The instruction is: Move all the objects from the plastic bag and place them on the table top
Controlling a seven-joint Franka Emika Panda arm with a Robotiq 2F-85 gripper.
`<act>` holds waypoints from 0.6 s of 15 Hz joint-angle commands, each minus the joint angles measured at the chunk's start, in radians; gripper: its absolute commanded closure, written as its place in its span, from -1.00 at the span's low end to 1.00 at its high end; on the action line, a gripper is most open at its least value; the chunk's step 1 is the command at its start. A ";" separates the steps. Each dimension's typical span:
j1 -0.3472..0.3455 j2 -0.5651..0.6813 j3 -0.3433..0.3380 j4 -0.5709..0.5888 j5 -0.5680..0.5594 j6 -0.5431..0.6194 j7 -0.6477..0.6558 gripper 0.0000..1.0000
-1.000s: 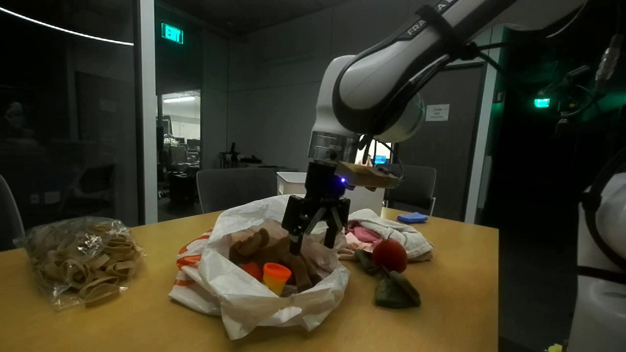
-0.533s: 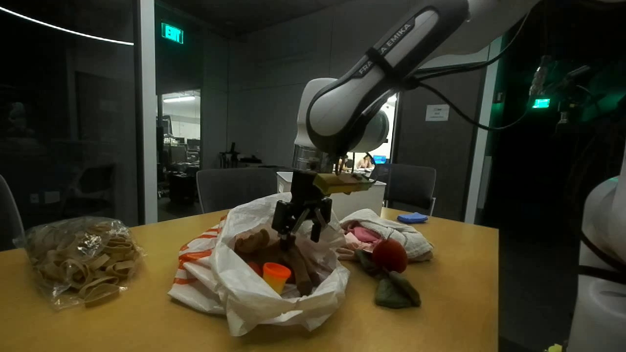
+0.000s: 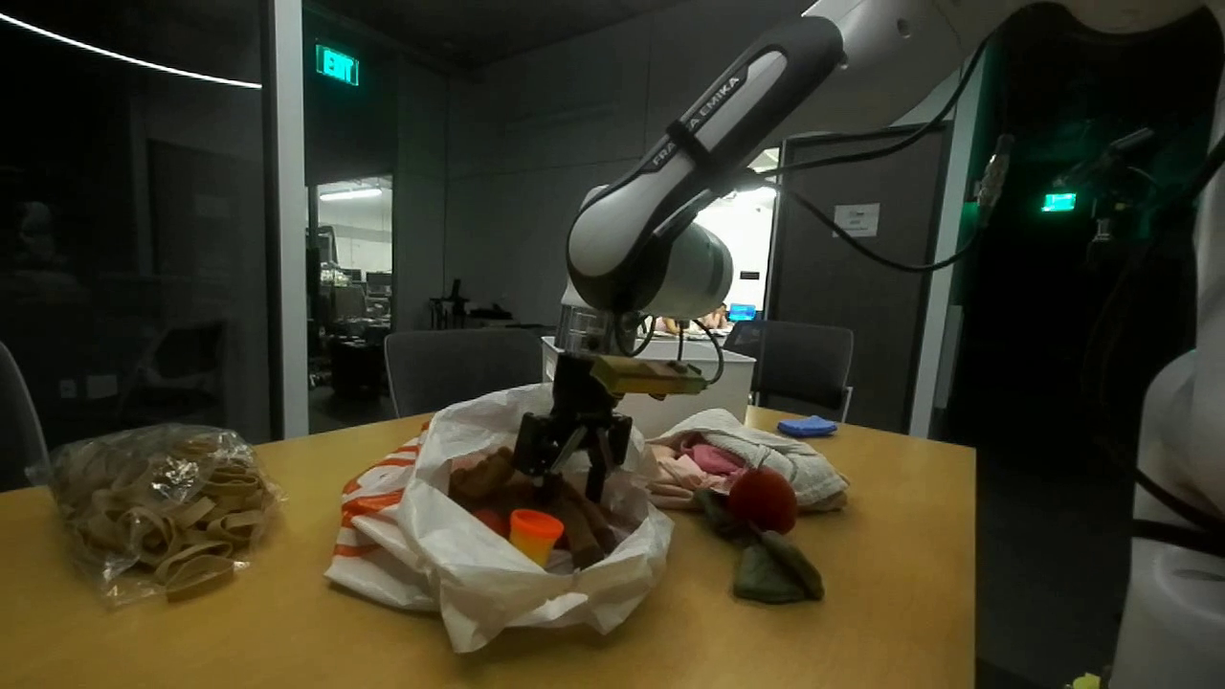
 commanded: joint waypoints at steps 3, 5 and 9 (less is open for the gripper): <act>0.001 0.019 0.000 0.030 0.054 -0.018 -0.038 0.33; 0.000 0.006 -0.003 0.024 0.057 -0.021 -0.033 0.58; -0.002 -0.052 -0.004 0.030 0.158 -0.123 -0.047 0.86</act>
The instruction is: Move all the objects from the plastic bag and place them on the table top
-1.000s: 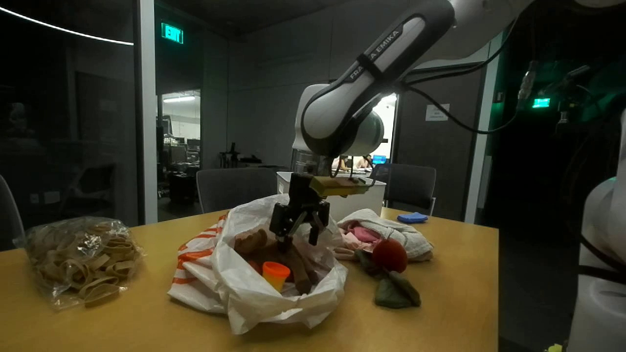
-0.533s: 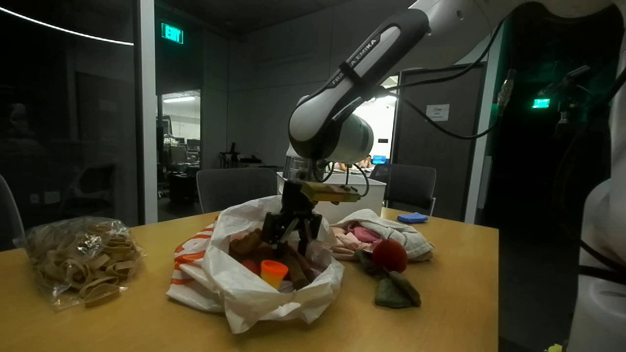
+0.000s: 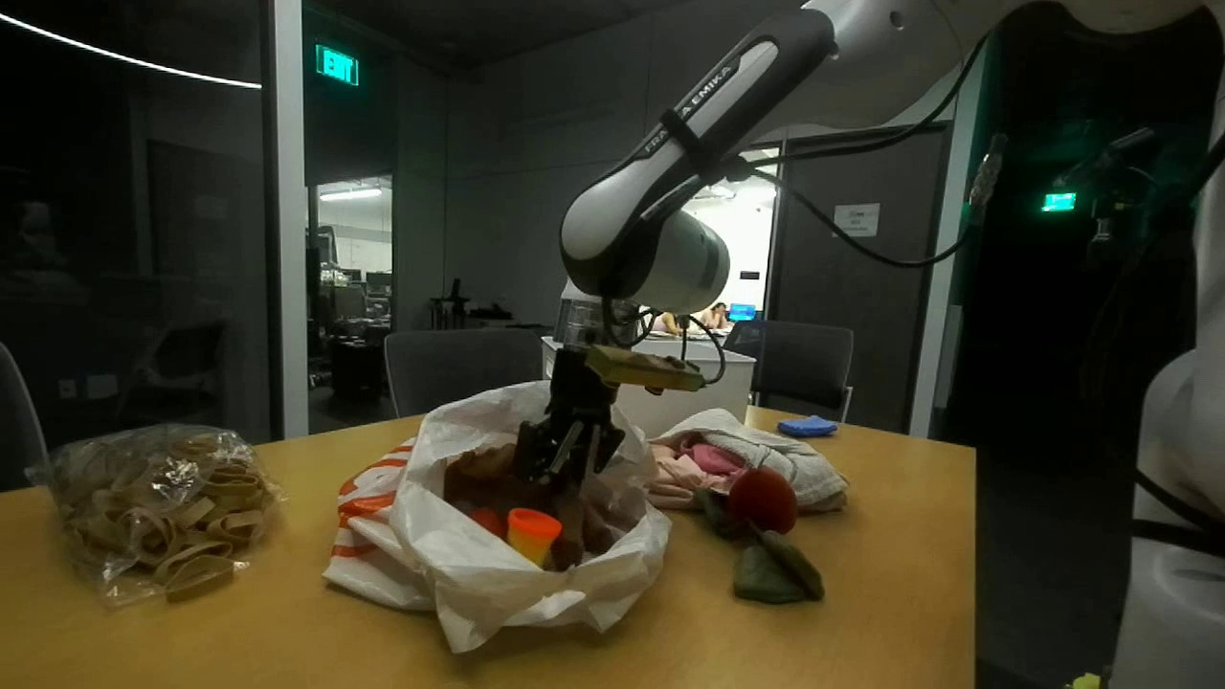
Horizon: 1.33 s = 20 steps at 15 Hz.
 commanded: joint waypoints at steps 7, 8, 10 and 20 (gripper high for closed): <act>-0.029 -0.159 -0.020 0.047 0.022 -0.473 0.228 0.77; -0.037 -0.176 -0.015 0.047 -0.031 -0.507 0.289 0.77; -0.046 -0.220 0.001 0.040 -0.151 -0.546 0.390 0.78; -0.063 -0.474 0.060 0.013 -0.487 -0.766 0.640 0.79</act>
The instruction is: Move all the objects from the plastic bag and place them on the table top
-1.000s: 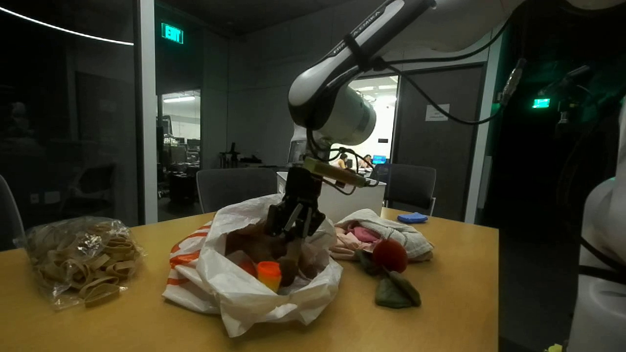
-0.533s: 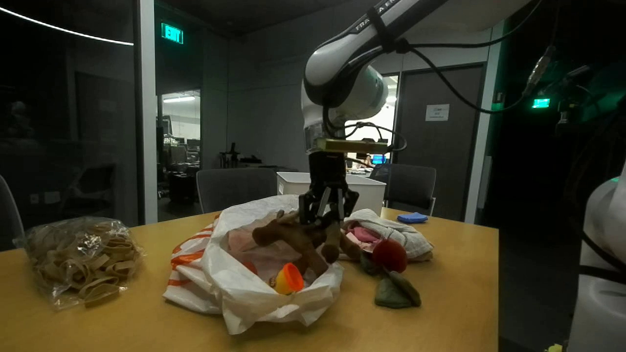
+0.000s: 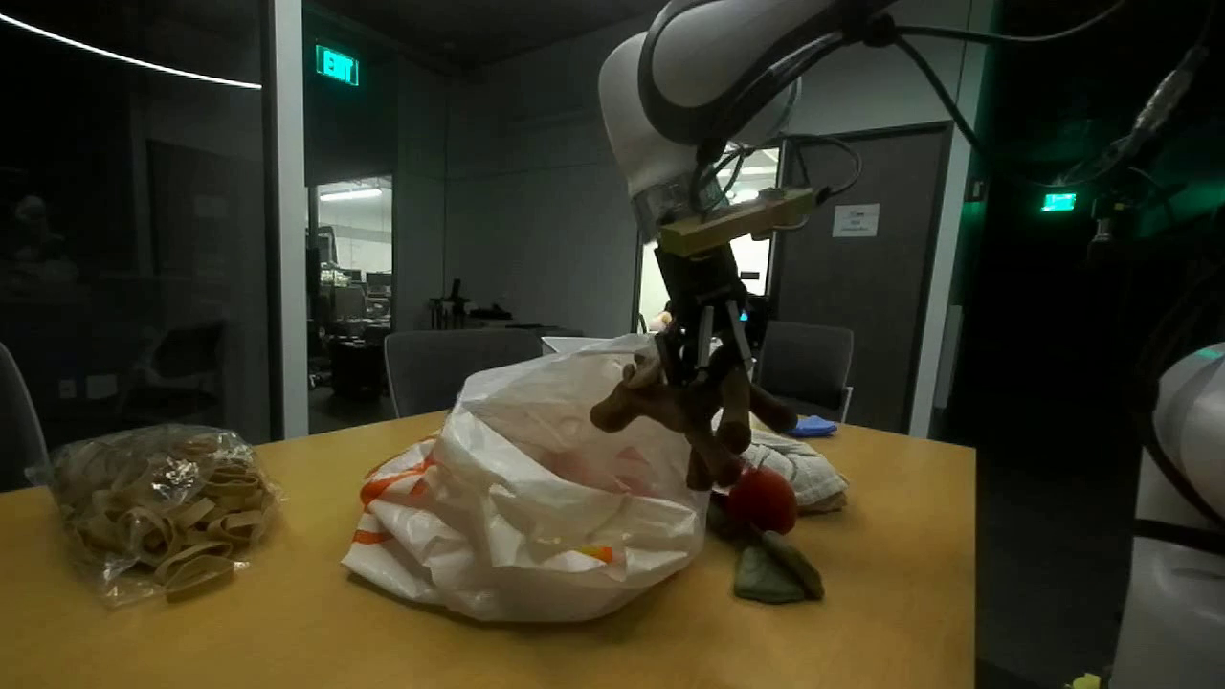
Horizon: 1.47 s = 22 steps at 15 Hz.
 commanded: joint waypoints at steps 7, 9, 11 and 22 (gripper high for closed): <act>-0.091 -0.199 0.016 -0.077 -0.219 0.063 0.155 0.79; -0.114 -0.201 0.008 -0.082 -0.218 0.034 0.186 0.79; -0.125 -0.194 -0.007 -0.080 -0.191 0.001 0.180 0.80; -0.109 -0.167 -0.138 -0.021 0.225 -0.197 -0.233 0.78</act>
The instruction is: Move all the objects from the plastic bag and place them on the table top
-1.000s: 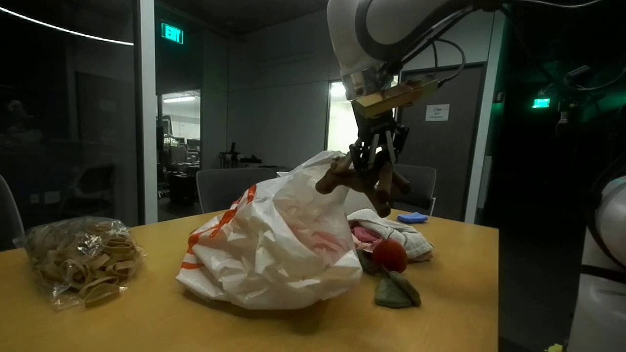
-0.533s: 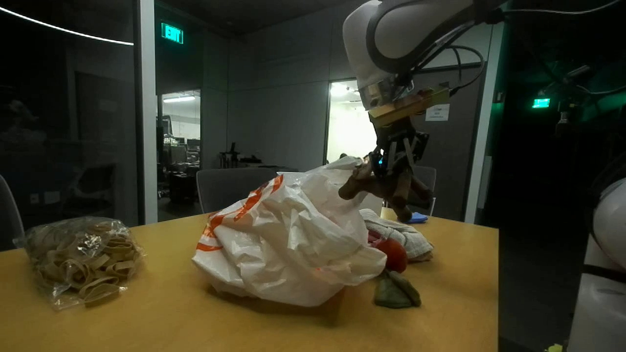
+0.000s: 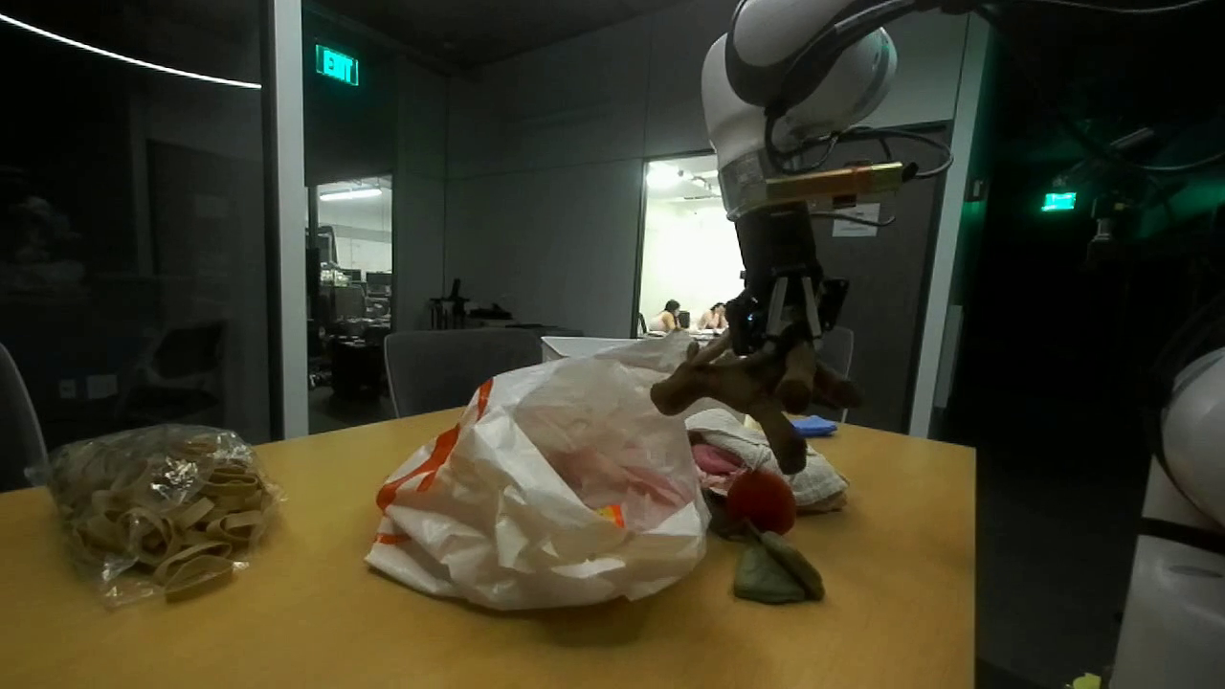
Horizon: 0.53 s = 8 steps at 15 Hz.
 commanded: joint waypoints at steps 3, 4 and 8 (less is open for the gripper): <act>-0.051 -0.017 0.030 0.051 0.044 -0.129 0.003 0.82; -0.061 -0.023 0.044 0.047 0.018 -0.116 0.035 0.81; -0.087 -0.031 0.095 0.038 -0.100 -0.088 0.194 0.80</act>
